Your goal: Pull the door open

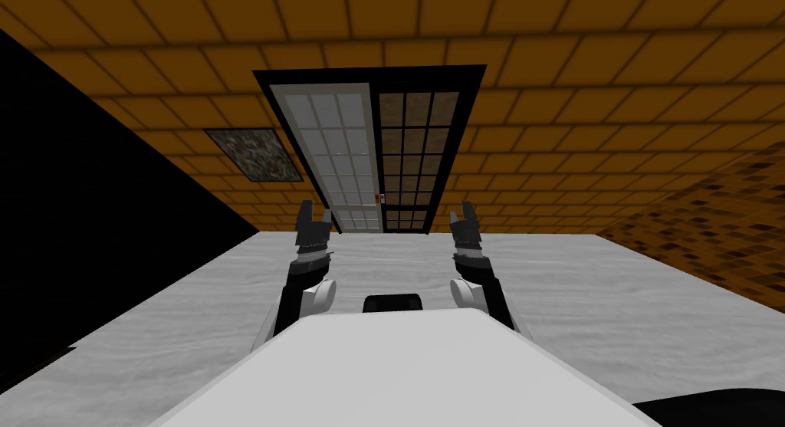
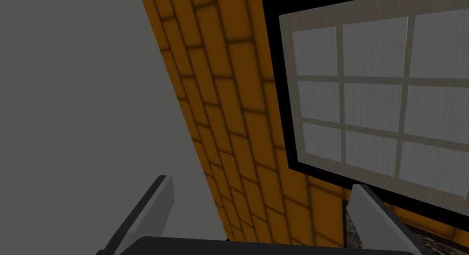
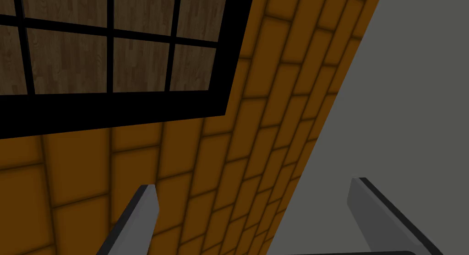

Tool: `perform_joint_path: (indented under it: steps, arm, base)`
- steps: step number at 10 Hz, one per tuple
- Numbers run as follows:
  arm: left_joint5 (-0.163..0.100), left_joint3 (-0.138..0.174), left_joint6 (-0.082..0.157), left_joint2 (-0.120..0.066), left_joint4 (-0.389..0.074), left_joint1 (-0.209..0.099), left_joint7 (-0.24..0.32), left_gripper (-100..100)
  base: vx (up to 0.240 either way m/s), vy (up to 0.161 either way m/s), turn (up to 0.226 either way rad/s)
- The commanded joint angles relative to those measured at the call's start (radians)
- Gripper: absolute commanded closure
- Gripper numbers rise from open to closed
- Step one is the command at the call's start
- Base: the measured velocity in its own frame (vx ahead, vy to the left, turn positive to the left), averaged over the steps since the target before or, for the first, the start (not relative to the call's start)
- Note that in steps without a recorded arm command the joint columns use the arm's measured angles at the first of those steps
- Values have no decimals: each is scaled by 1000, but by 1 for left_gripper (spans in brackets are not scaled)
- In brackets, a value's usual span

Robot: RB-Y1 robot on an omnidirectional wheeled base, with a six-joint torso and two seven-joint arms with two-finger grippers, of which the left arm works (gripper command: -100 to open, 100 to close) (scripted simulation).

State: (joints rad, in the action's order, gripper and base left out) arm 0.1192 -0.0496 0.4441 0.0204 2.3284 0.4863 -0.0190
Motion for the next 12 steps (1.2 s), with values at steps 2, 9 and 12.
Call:
perform_joint_path:
  steps: [2, 9, 12]
  arm:
    - [8, 16, 13, -16, -49, -10, -44, -100]
    - [28, 57, 48, -47, -178, -37, -160, -100]
    - [37, 75, 64, -58, -234, -48, -210, -100]
  base:
    - [105, -1, -40]
    - [132, -2, -31]
    - [94, -1, -30]
